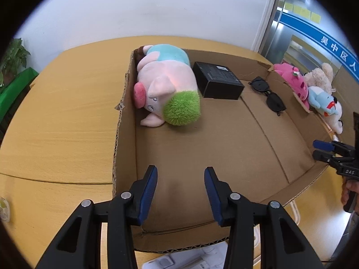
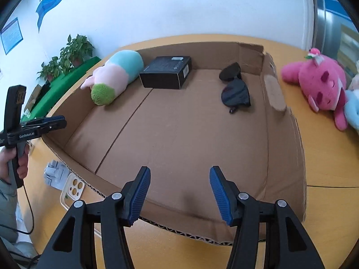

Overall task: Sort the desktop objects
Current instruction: 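Withdraw both grippers from the box toward the clear phone case, then close the left gripper on the white rim of the phone case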

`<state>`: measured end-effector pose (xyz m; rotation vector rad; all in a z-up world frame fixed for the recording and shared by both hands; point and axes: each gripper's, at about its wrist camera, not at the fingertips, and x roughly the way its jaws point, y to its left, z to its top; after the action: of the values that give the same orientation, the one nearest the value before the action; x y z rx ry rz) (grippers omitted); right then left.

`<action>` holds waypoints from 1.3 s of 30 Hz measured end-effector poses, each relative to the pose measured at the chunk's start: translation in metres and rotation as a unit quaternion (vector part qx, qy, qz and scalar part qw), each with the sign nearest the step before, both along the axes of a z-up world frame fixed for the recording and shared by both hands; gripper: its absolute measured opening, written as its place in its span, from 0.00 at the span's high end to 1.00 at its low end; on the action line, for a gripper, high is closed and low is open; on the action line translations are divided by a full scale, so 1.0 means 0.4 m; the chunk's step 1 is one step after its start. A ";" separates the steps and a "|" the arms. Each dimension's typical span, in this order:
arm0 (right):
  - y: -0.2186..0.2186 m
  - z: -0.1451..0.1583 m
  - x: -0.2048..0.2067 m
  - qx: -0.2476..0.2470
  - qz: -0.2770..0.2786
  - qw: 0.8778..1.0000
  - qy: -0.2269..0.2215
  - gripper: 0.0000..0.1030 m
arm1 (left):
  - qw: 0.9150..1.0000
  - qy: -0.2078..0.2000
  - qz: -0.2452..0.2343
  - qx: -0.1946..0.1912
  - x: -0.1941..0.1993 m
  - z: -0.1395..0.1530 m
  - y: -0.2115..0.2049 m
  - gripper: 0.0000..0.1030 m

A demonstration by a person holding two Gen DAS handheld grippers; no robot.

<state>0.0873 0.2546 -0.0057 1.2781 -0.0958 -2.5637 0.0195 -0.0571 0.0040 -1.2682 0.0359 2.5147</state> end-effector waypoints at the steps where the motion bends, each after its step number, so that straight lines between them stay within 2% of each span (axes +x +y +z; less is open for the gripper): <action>1: -0.005 0.001 0.001 0.001 0.002 1.000 0.002 0.47 | 1.000 0.000 0.001 -0.001 0.001 0.002 -0.005 0.58; 3: -0.015 0.018 0.015 0.017 -0.002 1.000 0.023 0.47 | 1.000 -0.002 0.005 0.008 0.009 0.013 -0.017 0.58; 5: -0.016 0.054 0.045 -0.001 0.005 0.998 0.056 0.45 | 1.000 0.007 0.010 0.014 0.037 0.039 -0.025 0.58; 7: -0.020 0.088 0.075 -0.020 0.018 0.997 0.074 0.25 | 1.000 0.020 0.002 0.022 0.078 0.070 -0.021 0.58; 8: -0.028 0.104 0.095 -0.026 0.026 0.996 0.080 0.20 | 0.999 0.024 -0.007 0.030 0.101 0.084 -0.017 0.55; 10: -0.058 0.116 0.135 -0.038 0.058 0.994 0.080 0.17 | 0.998 0.032 -0.030 0.045 0.151 0.103 0.001 0.40; 12: -0.097 0.096 0.165 -0.045 0.091 0.993 0.060 0.17 | 0.997 0.036 -0.052 0.045 0.190 0.101 0.027 0.36; 14: -0.130 0.046 0.176 -0.056 0.103 0.993 0.029 0.17 | 0.996 0.020 -0.070 0.046 0.207 0.077 0.053 0.36; 15: -0.141 0.020 0.177 -0.057 0.103 0.993 0.017 0.21 | 0.996 0.006 -0.077 0.046 0.214 0.054 0.065 0.36; 16: -0.149 -0.008 0.178 -0.054 0.098 0.994 0.004 0.32 | 0.996 -0.004 -0.080 0.047 0.218 0.036 0.074 0.36; 18: -0.158 -0.064 0.163 -0.056 0.083 0.995 -0.027 0.45 | 0.995 -0.029 -0.086 0.045 0.221 -0.004 0.086 0.36; 21: -0.163 -0.113 0.157 -0.016 0.060 0.997 -0.040 0.53 | 0.995 -0.048 -0.084 0.037 0.226 -0.054 0.088 0.36; 23: -0.169 -0.121 0.159 -0.004 0.060 0.998 -0.035 0.61 | 0.994 -0.063 -0.077 0.045 0.229 -0.073 0.084 0.36; 25: -0.180 -0.118 0.166 0.018 0.065 0.997 -0.031 0.72 | 0.993 -0.060 -0.081 0.058 0.238 -0.068 0.087 0.36; 28: -0.168 -0.115 0.168 0.019 0.054 0.998 -0.029 0.82 | 0.992 -0.061 -0.088 0.065 0.242 -0.066 0.107 0.37; 31: -0.149 -0.113 0.184 0.015 0.032 0.999 -0.026 0.87 | 0.991 -0.064 -0.097 0.065 0.255 -0.066 0.136 0.38; 36: -0.098 -0.114 0.225 0.006 -0.019 0.999 -0.028 0.87 | 0.986 -0.084 -0.119 0.084 0.284 -0.068 0.187 0.38; 39: -0.059 -0.118 0.243 -0.014 -0.058 0.998 -0.030 0.87 | 0.984 -0.096 -0.130 0.074 0.298 -0.086 0.229 0.38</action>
<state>0.1845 0.2308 -0.0528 1.3767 -0.2222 -2.6102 0.1387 0.0345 -0.0303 -1.3436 -0.0288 2.1257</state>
